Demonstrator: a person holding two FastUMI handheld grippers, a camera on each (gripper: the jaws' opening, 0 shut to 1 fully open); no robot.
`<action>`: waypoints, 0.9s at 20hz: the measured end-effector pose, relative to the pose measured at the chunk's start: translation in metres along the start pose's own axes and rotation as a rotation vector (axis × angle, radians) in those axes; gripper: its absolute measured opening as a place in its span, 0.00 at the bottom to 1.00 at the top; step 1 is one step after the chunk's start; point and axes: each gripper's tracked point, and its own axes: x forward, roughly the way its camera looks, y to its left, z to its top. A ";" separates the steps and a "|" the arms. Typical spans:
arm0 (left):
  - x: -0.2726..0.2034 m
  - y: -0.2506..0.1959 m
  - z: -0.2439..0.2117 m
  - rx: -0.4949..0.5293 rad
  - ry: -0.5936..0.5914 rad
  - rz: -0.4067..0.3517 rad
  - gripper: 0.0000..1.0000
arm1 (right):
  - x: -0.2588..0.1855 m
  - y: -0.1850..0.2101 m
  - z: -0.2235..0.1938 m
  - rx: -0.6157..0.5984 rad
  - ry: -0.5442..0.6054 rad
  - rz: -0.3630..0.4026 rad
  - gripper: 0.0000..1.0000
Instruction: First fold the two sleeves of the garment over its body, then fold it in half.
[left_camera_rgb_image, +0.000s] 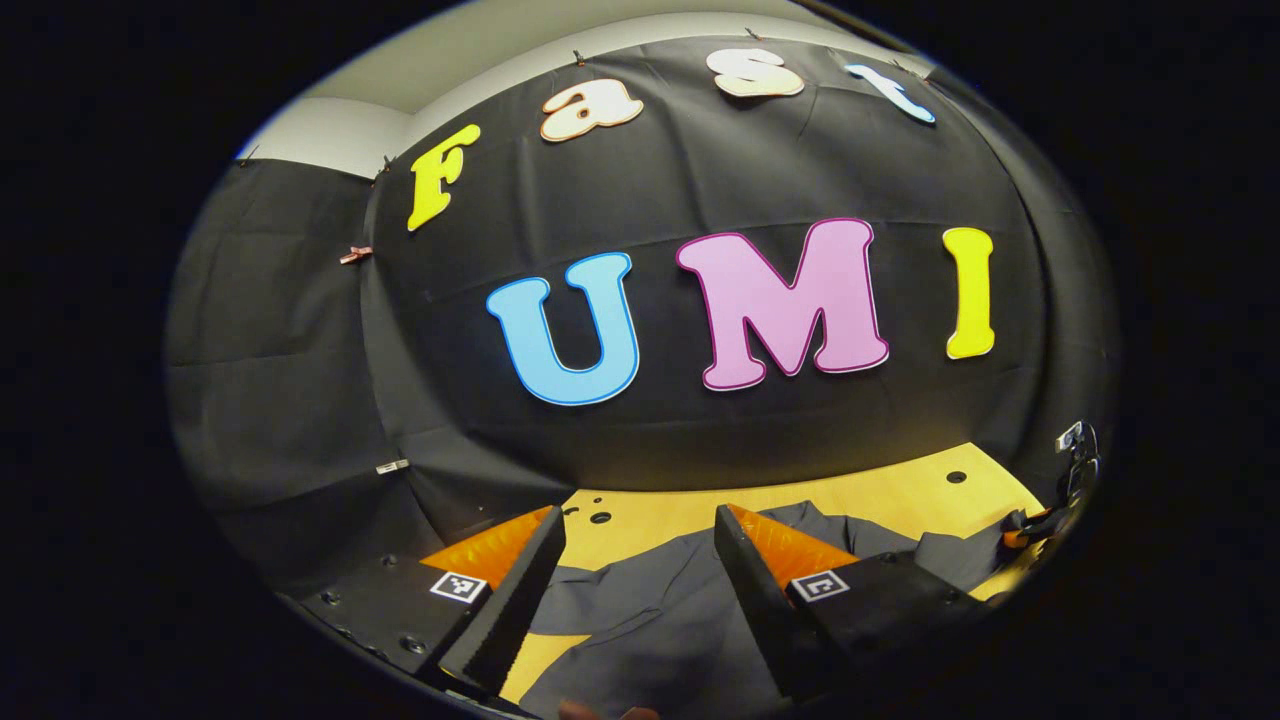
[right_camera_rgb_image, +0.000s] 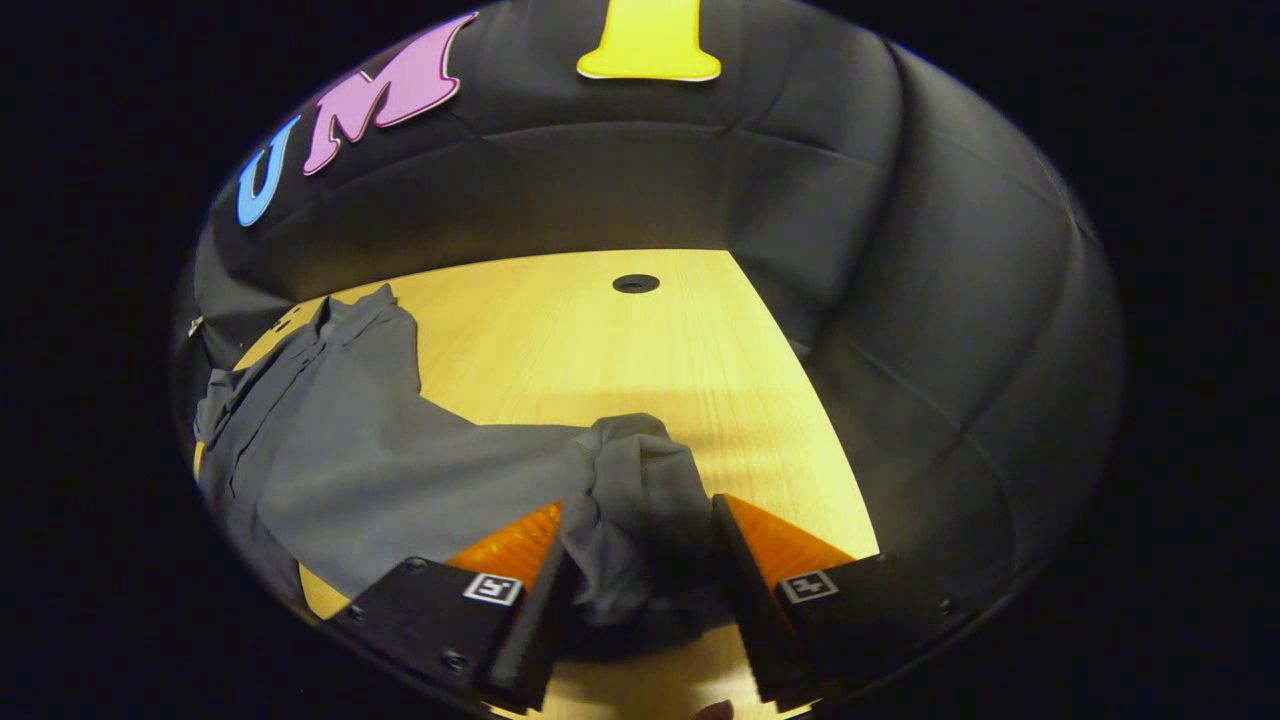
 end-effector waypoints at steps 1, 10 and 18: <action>-0.001 0.001 0.003 0.001 -0.005 0.002 0.95 | 0.002 0.002 0.002 0.012 -0.007 0.006 0.67; -0.014 0.016 0.006 -0.003 -0.036 -0.009 0.95 | -0.032 0.020 0.020 0.078 -0.062 0.026 0.08; 0.001 0.039 -0.012 -0.064 -0.035 -0.082 0.94 | -0.105 0.045 0.060 0.058 -0.191 0.007 0.08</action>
